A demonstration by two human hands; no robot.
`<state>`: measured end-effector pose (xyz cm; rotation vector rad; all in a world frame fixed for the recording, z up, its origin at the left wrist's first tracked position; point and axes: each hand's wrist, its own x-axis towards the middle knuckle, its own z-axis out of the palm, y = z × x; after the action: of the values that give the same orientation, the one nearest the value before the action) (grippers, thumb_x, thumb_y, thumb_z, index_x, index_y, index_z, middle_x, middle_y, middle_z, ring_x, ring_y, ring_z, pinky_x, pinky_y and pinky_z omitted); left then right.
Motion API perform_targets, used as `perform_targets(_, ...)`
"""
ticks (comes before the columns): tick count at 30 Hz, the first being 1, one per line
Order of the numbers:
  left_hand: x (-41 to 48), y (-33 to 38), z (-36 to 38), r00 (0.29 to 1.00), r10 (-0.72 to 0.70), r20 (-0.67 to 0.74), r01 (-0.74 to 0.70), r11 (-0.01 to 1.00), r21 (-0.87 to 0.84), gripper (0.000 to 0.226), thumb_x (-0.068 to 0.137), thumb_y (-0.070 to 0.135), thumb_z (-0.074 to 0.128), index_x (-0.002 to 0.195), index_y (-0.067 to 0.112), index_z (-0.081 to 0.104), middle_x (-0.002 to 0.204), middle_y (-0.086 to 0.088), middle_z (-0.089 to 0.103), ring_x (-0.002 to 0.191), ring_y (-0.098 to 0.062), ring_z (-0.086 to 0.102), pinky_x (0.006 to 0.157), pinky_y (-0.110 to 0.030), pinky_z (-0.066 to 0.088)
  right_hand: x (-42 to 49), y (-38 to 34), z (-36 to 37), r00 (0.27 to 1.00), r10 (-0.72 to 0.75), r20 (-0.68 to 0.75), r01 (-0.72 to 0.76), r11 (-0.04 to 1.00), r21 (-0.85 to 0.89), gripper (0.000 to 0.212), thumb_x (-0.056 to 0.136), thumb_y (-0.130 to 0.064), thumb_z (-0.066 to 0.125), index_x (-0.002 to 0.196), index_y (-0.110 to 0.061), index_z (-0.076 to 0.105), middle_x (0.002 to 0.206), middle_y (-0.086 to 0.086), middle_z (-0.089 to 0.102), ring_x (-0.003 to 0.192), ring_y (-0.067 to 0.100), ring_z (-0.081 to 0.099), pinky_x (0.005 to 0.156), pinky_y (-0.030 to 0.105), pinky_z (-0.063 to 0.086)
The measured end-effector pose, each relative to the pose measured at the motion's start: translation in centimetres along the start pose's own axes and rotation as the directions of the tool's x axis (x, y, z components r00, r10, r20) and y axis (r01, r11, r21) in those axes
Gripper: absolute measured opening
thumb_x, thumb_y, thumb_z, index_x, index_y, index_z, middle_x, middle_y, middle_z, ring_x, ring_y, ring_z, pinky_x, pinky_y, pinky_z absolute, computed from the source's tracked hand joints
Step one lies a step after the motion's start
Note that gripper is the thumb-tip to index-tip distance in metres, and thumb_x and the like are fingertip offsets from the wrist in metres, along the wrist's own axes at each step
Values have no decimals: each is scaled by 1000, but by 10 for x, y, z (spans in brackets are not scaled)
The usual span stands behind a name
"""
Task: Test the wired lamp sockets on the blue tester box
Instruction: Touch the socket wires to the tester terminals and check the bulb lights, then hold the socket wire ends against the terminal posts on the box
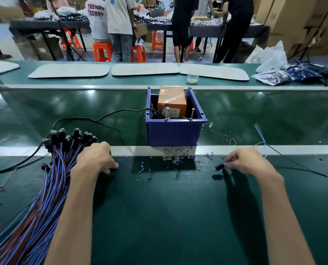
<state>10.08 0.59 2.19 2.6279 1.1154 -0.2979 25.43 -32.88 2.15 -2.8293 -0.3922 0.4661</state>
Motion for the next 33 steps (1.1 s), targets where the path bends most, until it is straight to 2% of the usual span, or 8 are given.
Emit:
perform_targets(6,3,-1,2,999,36,19,-36,999,13,17,78,25,76,85,21,62,68,6,72,69,-7,69,86,-27,51,10,10,6,987,90,-137,-80,994,77,9,79,-13,75,81,-21,77,77,2,63,95,26,57,76,32,51)
perform_targets(11,1,0,6,998,47,34,-46,998,-33,14,76,14,77,78,20,64,71,6,73,56,2,66,84,-23,51,7,17,7,979,151,-136,-139,986,90,36,77,-12,75,111,-23,72,120,10,59,116,30,49,90,40,50)
perform_targets(16,-7,15,2,993,88,-81,-91,995,-44,10,76,20,70,84,25,70,78,1,74,89,-18,68,84,-30,53,-3,4,-7,985,125,-121,-127,992,-4,50,83,-31,70,131,-32,57,127,4,61,119,28,52,91,36,46)
perform_targets(19,-19,38,-1,934,160,-320,-208,971,-121,16,79,24,69,94,28,72,98,-5,72,97,-31,64,81,-34,52,-11,-22,-9,986,-99,-133,121,978,171,31,86,-38,66,116,-30,65,103,-7,72,89,16,70,78,24,54)
perform_targets(22,-38,74,6,786,289,-547,-498,820,-281,13,82,25,72,95,27,72,97,1,70,83,-25,67,78,-34,52,-21,-62,11,917,-398,38,295,737,608,27,93,-37,57,118,-26,62,96,-11,72,69,12,73,51,12,46)
perform_targets(25,-62,109,25,745,359,-562,-656,550,-517,15,82,12,71,94,21,72,91,6,70,75,-12,66,75,-24,53,-26,-95,40,837,-544,66,160,358,920,35,95,-41,46,117,-17,61,98,-3,73,82,15,72,62,19,53)
perform_targets(29,-76,129,37,806,293,-515,-587,279,-760,27,88,0,59,106,18,66,101,6,72,90,-3,66,86,-17,50,-24,-112,51,923,-382,-43,11,-87,996,39,99,-39,41,98,-13,70,91,3,74,83,12,70,68,21,54)
perform_targets(33,-87,139,40,873,274,-404,-423,12,-906,25,90,0,54,98,21,64,100,4,73,95,-8,67,86,-22,53,-21,-111,52,972,-235,-22,-42,-267,963,33,99,-38,46,92,-14,67,88,8,64,80,17,59,71,25,47)
